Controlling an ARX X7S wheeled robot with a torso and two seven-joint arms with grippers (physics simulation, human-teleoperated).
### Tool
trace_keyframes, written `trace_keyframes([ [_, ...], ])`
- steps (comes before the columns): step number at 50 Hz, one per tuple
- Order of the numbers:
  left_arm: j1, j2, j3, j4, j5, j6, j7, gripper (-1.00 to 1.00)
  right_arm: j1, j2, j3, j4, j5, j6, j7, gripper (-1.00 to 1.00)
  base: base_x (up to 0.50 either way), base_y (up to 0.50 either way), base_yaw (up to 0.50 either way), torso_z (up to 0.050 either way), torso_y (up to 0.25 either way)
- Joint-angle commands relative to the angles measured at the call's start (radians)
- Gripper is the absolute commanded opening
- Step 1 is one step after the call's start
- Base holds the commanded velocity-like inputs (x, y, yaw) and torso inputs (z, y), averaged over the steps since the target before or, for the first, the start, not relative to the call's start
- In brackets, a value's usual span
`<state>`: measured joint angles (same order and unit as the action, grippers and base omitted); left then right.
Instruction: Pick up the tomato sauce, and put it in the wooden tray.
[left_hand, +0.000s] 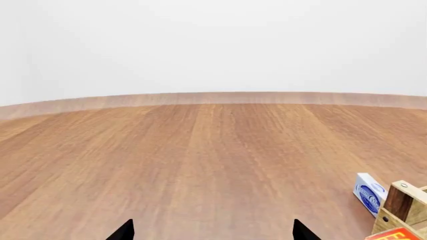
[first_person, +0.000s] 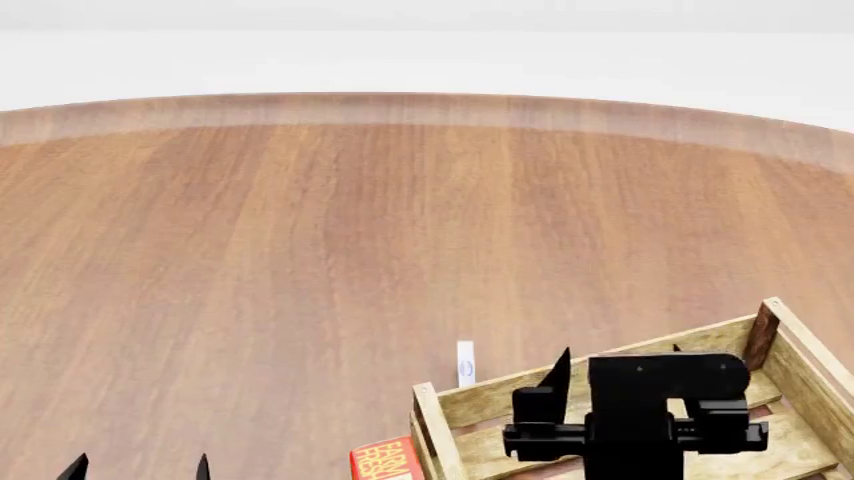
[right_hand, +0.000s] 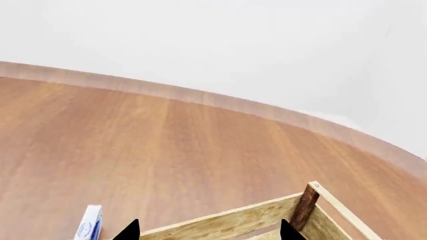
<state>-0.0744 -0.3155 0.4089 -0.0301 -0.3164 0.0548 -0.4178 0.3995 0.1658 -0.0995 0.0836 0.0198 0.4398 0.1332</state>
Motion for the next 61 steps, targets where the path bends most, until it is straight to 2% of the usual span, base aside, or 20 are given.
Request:
trace_keyframes([
  [1,0.000,-0.002,0.002,0.002,-0.002,0.000,-0.002,1.00,-0.111,0.026,0.010,-0.244,0.014,0.048,0.002,1.00,0.00,0.00,0.00,0.000,0.000],
  [13,-0.001,-0.003,0.004,-0.001,-0.004,0.002,-0.004,1.00,-0.335,0.057,0.033,-0.535,0.020,-0.038,0.021,1.00,0.00,0.00,0.00,0.000,0.000],
  [32,-0.002,-0.005,0.008,-0.001,-0.007,0.004,-0.007,1.00,-0.547,0.103,0.008,-0.698,-0.006,-0.199,0.034,1.00,0.00,0.00,0.00,0.000,0.000],
  [61,-0.011,-0.008,0.012,-0.013,-0.013,0.009,-0.005,1.00,-0.709,0.153,-0.052,-0.810,-0.081,-0.332,0.058,1.00,0.00,0.00,0.00,0.000,0.000],
])
